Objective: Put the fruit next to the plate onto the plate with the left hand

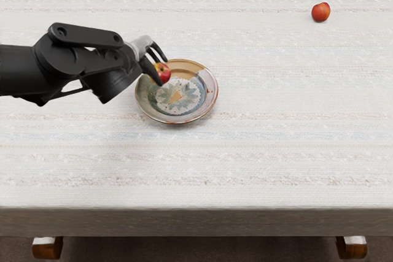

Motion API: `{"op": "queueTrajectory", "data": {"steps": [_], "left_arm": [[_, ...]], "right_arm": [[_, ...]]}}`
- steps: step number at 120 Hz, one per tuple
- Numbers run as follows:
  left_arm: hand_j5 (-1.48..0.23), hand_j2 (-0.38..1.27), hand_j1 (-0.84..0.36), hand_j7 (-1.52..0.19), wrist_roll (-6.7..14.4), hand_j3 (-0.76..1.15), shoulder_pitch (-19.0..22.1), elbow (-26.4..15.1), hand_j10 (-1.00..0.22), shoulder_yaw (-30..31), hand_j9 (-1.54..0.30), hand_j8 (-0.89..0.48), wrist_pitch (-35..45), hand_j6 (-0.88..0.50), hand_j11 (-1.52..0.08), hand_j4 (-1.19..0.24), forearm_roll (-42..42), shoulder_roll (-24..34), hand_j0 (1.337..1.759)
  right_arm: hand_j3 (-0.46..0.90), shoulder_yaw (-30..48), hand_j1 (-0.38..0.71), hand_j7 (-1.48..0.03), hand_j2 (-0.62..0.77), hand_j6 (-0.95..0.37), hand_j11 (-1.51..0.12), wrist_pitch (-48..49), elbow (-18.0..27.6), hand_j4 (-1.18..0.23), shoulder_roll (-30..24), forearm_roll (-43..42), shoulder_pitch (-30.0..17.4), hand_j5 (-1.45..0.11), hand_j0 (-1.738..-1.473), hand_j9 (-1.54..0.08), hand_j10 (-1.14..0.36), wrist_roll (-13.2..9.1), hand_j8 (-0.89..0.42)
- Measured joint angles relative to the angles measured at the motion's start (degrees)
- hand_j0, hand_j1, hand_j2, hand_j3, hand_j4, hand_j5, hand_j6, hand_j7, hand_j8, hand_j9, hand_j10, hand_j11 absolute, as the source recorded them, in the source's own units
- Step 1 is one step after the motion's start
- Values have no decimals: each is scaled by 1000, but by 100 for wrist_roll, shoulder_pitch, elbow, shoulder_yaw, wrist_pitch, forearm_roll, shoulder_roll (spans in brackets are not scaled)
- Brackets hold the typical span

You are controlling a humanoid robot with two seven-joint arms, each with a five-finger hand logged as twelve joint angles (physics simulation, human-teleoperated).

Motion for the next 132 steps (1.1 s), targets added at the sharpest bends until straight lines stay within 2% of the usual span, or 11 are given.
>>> {"op": "queueTrajectory", "data": {"steps": [52, 58, 77, 92, 98, 109, 120, 128, 132], "left_arm": [[-833, 443, -334, -819, -6, 0, 296, 240, -625, -15, -814, -509, -1, -490, -814, -615, 6, -299, 1658], [-808, 397, -322, -797, -15, 0, 301, 266, -609, -15, -793, -512, 0, -495, -792, -600, 7, -315, 1658], [-430, 193, -13, -425, -204, 0, 239, 290, -325, -49, -423, -284, -12, -273, -423, -321, 12, -335, 1658], [-245, 106, 142, -242, -245, 0, -46, 283, -186, -91, -241, -163, -503, -157, -241, -183, 14, -260, 1658], [-197, 84, 182, -195, -249, 0, -91, 263, -149, -127, -194, -132, -759, -127, -194, -148, 17, 32, 1658], [-134, 55, 235, -133, -253, 0, -29, 200, -102, -361, -132, -91, -1783, -88, -132, -101, 25, 1123, 1658], [-94, 37, 269, -93, -254, 0, 189, -39, -72, -708, -93, -66, -2634, -64, -93, -72, 68, 2231, 1658], [-74, 28, 285, -73, -239, 0, 818, -155, -57, -1188, -73, -52, -3118, -50, -73, -56, 359, 2838, 1658], [-66, 24, 292, -66, -232, 0, 906, -194, -51, -1417, -66, -46, -3286, -45, -66, -50, 497, 2972, 1658]], "right_arm": [[0, 0, -349, 0, 0, 0, 0, 0, 0, 0, 0, 0, 1, 0, -1658, 0, 0, 0, 0], [0, 0, -349, 0, 0, 0, 0, 0, 0, 0, 0, 0, 1, 0, -1658, 0, 0, 0, 0], [0, 0, -349, 0, 0, 0, 0, 0, 0, 0, 0, 0, 1, 0, -1658, 0, 0, 0, 0], [0, 0, -349, 0, 0, 0, 0, 0, 0, 0, 0, 0, 2, 0, -1658, 0, 0, 0, 0], [0, 0, -349, 0, 0, 0, 0, 0, 0, 0, 0, 0, 3, 0, -1658, 0, 0, 0, 0], [0, 0, -349, 0, 0, 0, 0, 0, 0, 0, 0, 0, 3, 0, -1658, 0, 0, 0, 0], [0, 0, -349, 0, 0, 0, 0, 0, 1, 0, 0, 0, 2, 0, -1658, 0, 0, 0, 0], [0, 0, -349, 0, 0, 0, 0, 0, 1, 0, 0, 0, 1, 0, -1658, 0, 0, 0, 0], [0, 0, -349, 0, 0, 0, 0, 0, 1, 0, 0, 0, 2, 0, -1658, 0, 0, 0, 0]]}}
